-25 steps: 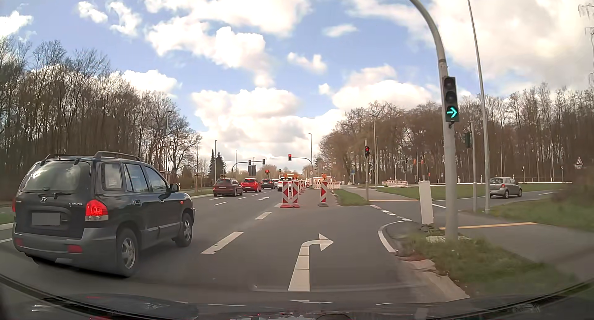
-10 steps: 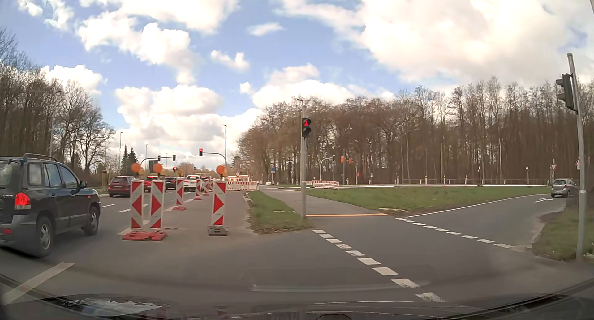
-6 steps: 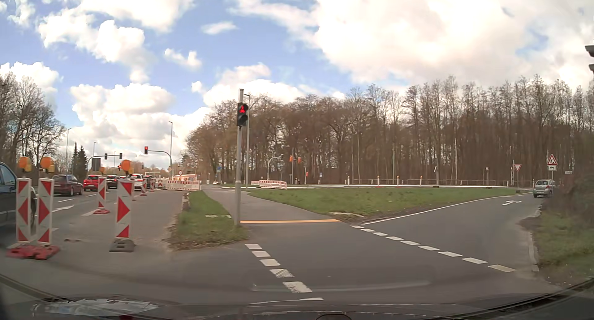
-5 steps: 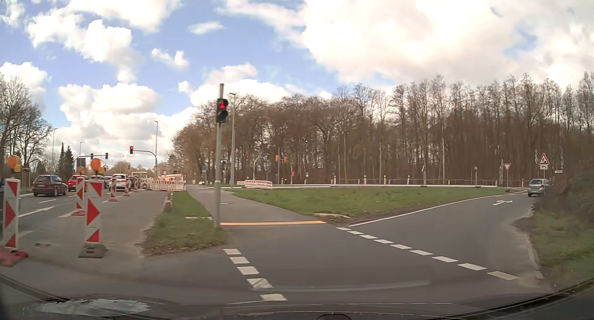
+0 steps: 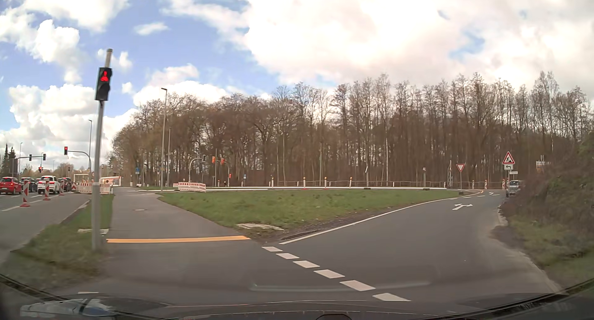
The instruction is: Follow the waypoints while adhering to traffic rules and regulations
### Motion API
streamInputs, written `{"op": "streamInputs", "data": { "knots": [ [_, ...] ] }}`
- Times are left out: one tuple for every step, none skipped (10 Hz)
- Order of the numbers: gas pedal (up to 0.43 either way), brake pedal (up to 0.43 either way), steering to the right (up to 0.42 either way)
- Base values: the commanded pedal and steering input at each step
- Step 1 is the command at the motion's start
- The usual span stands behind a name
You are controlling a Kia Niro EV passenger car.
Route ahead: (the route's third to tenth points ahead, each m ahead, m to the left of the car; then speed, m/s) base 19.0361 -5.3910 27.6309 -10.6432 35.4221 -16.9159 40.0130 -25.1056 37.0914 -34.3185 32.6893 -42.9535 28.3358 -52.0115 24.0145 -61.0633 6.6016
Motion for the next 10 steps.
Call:
{"op": "streamInputs", "data": {
  "knots": [
    [0.339, 0.0, 0.2],
    [0.339, 0.0, 0.179],
    [0.339, 0.0, 0.17],
    [0.331, 0.0, 0.163],
    [0.331, 0.0, 0.163],
    [0.331, 0.0, 0.163],
    [0.331, 0.0, 0.156],
    [0.331, 0.0, 0.144],
    [0.331, 0.0, 0.128],
    [0.299, 0.0, 0.125]
  ]
}}
